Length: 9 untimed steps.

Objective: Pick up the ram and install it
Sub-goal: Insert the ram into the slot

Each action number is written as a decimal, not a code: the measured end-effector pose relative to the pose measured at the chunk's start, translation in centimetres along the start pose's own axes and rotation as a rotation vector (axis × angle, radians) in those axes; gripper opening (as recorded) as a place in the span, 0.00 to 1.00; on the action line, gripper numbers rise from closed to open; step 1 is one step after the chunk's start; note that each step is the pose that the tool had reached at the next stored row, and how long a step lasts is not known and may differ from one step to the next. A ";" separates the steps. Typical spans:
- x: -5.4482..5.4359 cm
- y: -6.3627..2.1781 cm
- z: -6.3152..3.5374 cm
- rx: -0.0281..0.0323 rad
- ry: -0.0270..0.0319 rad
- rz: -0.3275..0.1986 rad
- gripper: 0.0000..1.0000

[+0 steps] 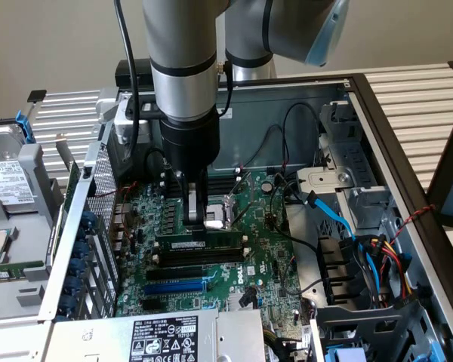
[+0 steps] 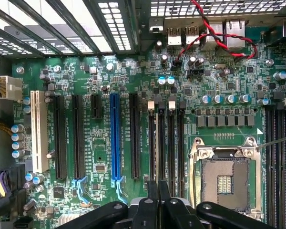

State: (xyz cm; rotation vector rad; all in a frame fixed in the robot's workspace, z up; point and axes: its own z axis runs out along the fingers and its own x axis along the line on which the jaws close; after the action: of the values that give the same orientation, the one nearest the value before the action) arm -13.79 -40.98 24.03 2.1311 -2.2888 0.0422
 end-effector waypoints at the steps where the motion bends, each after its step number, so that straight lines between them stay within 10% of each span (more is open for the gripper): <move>1: 0.0 0.00 0.17 0.0003 -0.0001 0.000 0.12; 9: 0.0 0.00 0.25 0.0004 0.0000 0.000 0.12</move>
State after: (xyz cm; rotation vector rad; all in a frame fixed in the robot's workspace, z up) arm -13.79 -40.99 23.77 2.1317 -2.2885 0.0426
